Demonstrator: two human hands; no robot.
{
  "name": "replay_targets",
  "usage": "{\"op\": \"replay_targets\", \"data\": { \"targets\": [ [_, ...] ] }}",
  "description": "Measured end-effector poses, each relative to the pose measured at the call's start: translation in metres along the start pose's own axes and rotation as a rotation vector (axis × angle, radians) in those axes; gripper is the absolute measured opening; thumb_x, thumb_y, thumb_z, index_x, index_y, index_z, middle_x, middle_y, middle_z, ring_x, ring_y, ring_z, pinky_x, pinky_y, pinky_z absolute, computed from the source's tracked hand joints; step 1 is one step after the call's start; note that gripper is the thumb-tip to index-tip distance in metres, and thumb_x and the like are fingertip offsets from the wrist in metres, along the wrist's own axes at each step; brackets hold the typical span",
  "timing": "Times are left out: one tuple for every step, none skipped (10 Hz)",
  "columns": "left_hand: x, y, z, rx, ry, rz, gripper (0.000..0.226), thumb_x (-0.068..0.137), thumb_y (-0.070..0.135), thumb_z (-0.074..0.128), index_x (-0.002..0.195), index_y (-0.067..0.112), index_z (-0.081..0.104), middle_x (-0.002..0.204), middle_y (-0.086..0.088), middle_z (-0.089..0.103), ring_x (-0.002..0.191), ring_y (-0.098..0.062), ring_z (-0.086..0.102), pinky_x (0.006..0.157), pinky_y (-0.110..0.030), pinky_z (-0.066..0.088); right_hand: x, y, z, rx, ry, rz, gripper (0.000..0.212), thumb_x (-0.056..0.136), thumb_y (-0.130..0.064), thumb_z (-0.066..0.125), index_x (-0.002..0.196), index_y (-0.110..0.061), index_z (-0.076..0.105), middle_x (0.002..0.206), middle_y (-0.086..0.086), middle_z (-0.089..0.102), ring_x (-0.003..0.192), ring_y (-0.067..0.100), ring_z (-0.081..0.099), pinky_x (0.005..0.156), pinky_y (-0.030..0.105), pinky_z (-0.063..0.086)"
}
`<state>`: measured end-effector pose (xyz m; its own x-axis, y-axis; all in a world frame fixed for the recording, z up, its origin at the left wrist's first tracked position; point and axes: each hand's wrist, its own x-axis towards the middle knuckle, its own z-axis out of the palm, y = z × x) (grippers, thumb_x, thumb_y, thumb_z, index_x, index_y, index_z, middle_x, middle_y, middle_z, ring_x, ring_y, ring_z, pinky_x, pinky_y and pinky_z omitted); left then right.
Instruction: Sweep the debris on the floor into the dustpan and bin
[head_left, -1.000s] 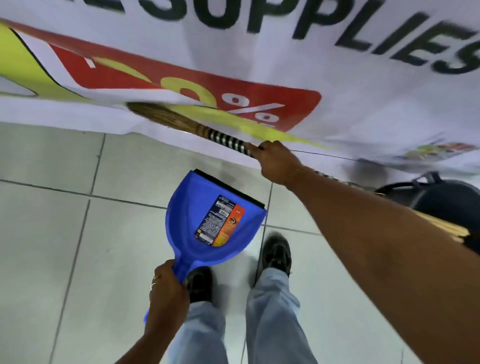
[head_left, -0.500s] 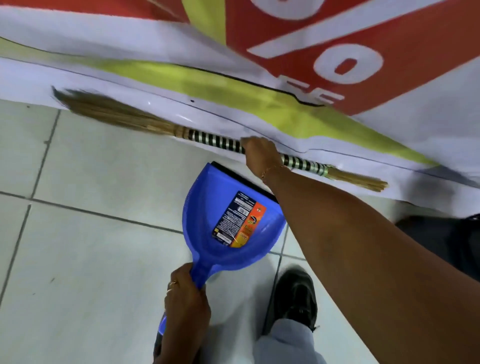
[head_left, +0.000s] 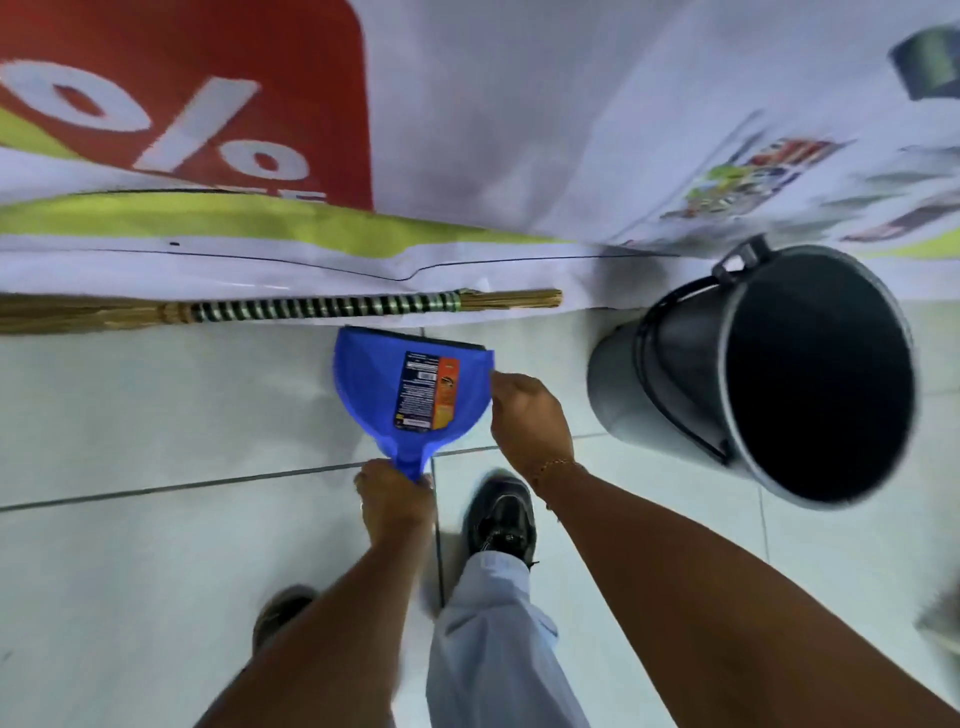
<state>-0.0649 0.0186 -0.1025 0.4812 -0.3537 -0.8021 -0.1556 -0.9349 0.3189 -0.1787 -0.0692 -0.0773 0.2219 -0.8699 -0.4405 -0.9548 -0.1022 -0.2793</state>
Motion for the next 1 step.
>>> {"op": "replay_targets", "data": {
  "targets": [
    [-0.0025, 0.0151, -0.0064, 0.079, -0.03, 0.027, 0.028, 0.086, 0.011, 0.059, 0.107, -0.008, 0.059, 0.116, -0.027, 0.063, 0.108, -0.04, 0.06, 0.081, -0.041, 0.046, -0.0052, 0.0059, -0.0058, -0.022, -0.029, 0.032, 0.041, 0.084, -0.012, 0.035, 0.112, -0.005, 0.063, 0.103, 0.021, 0.068, 0.091, 0.038, 0.061, 0.079, 0.036, 0.052]
  ]
}}
